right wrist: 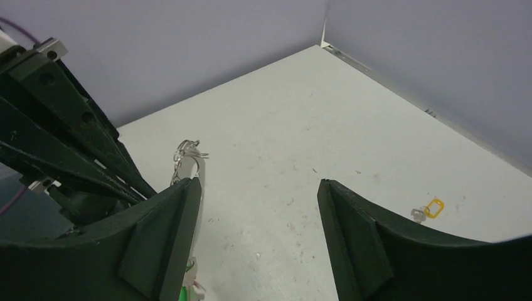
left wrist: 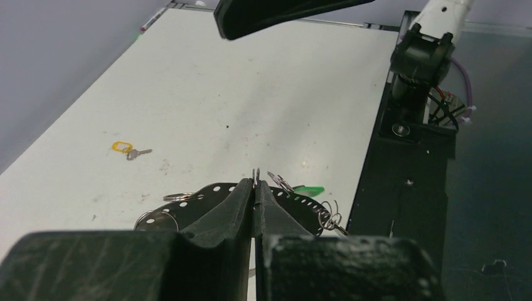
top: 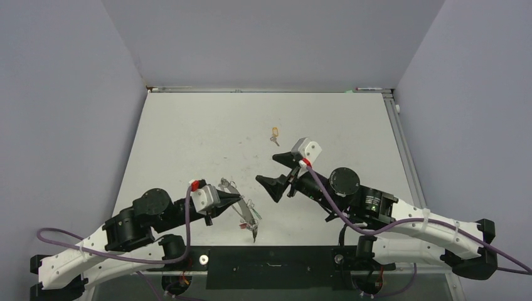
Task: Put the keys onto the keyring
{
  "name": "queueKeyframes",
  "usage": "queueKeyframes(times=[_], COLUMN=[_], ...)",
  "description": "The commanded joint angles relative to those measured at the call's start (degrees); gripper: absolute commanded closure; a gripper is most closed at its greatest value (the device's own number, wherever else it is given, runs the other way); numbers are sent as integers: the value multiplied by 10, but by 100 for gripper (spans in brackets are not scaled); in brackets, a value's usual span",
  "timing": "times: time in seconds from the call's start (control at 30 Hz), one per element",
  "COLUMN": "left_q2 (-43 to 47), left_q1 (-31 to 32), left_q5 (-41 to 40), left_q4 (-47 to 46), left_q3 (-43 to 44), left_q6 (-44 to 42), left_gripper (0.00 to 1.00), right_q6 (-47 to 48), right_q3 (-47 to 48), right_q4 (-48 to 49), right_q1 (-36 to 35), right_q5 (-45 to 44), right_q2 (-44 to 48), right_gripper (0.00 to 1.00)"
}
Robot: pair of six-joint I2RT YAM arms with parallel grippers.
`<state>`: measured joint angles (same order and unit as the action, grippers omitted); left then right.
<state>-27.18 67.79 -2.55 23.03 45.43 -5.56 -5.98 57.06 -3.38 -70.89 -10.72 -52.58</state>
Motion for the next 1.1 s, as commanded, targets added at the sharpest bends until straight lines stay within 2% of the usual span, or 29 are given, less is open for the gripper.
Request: queueKeyframes(times=[0.0,0.23,0.53,0.7,1.07], left_q2=[6,32,71,66,93], left_q1=[3,2,3,2,-15], left_q5=[60,99,132,137,156], left_q4=[9,-19,-52,-64,-110], left_q3=[28,-2,-45,-51,-78], left_q6=[-27,-45,-72,-73,-47], left_gripper=[100,100,100,100,100], right_q6=[52,120,162,164,152], right_q3=[-18,-101,-118,-107,-110], right_q4=[54,109,117,125,155], right_q1=[3,4,5,5,16], right_q5=[103,259,384,407,428], right_q2=[12,73,52,15,-30], right_gripper=[31,34,46,56,68])
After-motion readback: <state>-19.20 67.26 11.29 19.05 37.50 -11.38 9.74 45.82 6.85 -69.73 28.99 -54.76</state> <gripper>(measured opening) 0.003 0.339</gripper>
